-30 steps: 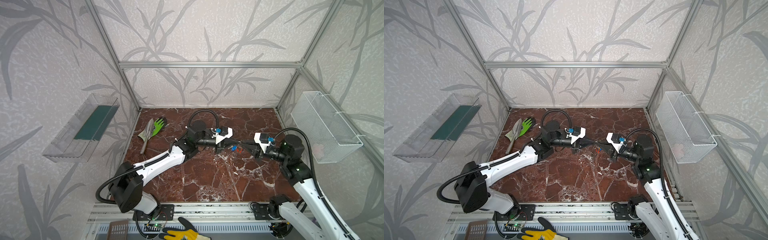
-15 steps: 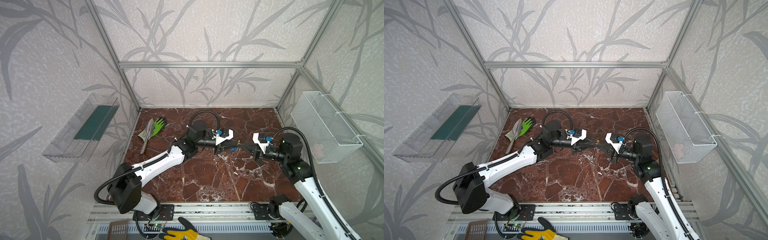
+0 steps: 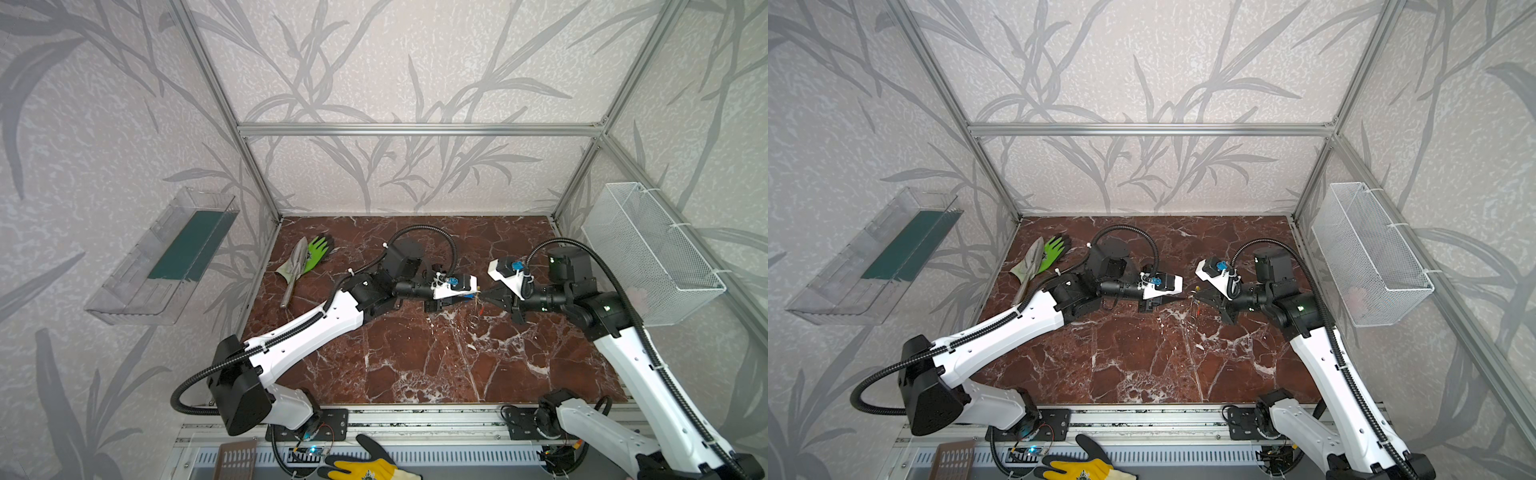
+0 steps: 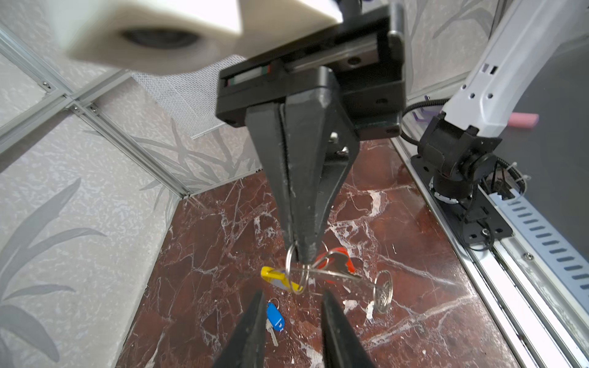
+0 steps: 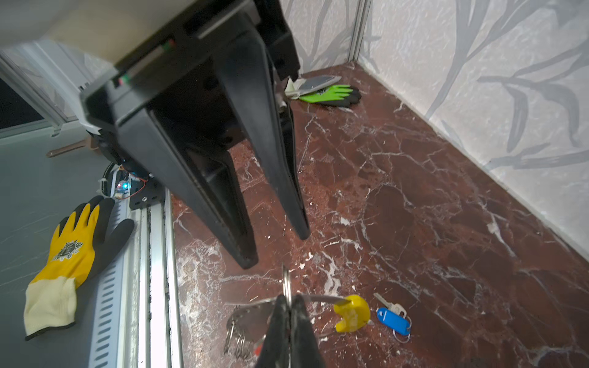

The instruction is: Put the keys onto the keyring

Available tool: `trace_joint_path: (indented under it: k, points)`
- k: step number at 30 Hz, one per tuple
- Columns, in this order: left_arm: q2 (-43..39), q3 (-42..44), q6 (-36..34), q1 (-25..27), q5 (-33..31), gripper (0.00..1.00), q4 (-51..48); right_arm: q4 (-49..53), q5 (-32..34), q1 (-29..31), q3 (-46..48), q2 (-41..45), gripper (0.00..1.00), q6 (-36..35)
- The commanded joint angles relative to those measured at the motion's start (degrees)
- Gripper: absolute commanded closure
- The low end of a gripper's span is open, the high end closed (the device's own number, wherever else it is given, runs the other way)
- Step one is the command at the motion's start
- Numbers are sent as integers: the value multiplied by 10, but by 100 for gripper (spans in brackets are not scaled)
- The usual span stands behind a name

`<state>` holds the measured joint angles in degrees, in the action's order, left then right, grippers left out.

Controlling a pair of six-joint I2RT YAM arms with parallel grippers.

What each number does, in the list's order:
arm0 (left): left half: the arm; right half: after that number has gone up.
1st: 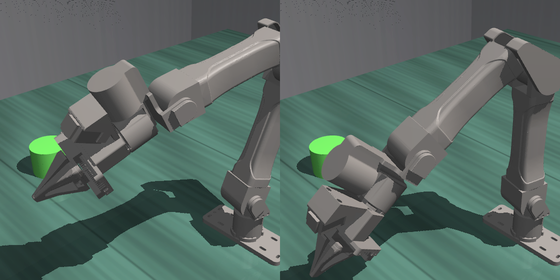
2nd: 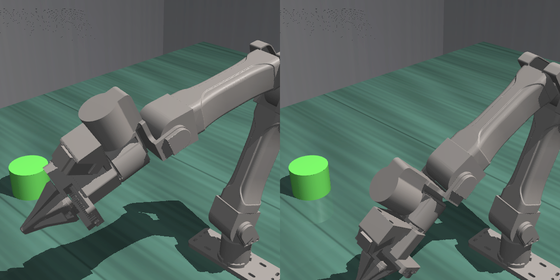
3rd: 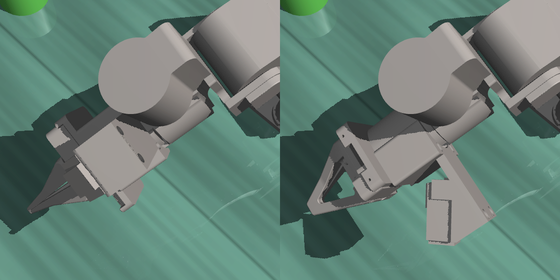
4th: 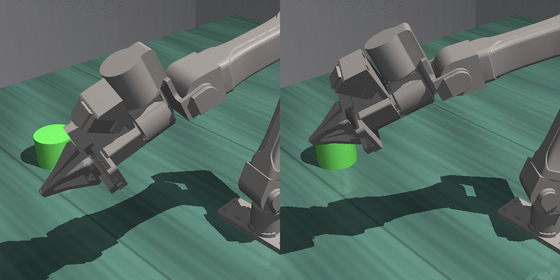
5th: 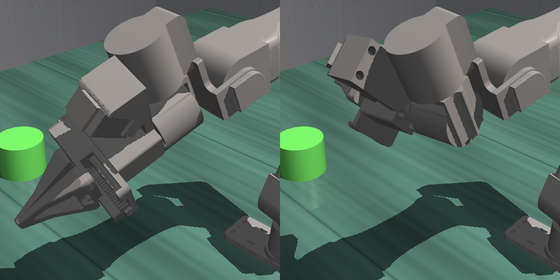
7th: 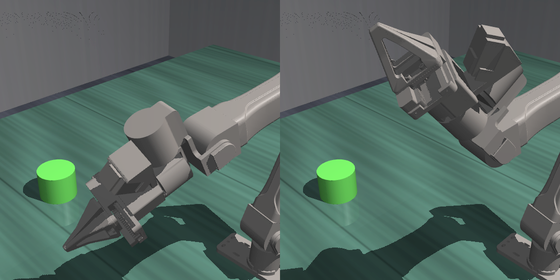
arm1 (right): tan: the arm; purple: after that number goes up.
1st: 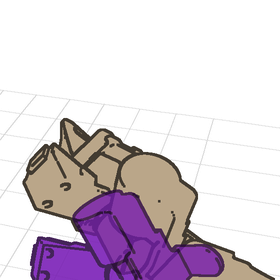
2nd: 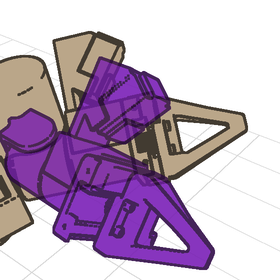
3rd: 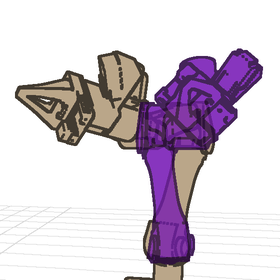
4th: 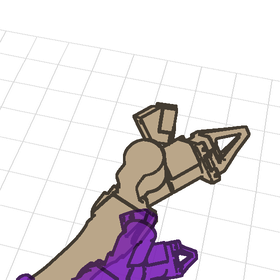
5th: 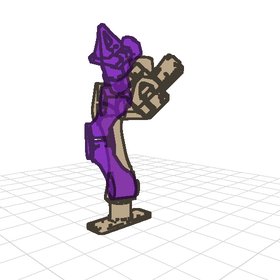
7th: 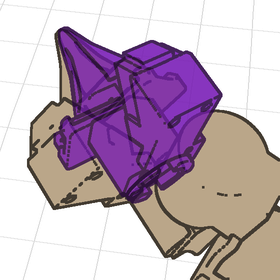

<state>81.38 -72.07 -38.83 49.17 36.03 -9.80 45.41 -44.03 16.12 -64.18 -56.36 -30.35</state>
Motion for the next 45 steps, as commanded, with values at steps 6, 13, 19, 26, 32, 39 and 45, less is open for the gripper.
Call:
trace_joint_path:
  k: [6, 13, 19, 26, 32, 39, 45]
  points:
    - [-3, -29, -51, 21, -52, 69, -41, 68, 39, 31, -35, -18, 100, -10]
    - [4, -36, -56, 26, -67, 70, -48, 68, 51, 49, -40, -26, 100, -11]
    - [13, -46, -63, 27, -58, 71, -72, 58, 51, 52, -40, -24, 100, -8]
    - [23, -51, -58, 28, -48, 72, -75, 56, 51, 55, -40, -26, 100, -7]
    - [29, -56, -55, 28, -43, 75, -75, 50, 47, 55, -37, -27, 100, -7]
    - [40, -63, -54, 30, -39, 79, -76, 39, 40, 57, -33, -25, 100, -7]
    - [50, -72, -57, 30, -35, 83, -90, 25, 38, 58, -28, -17, 100, -12]
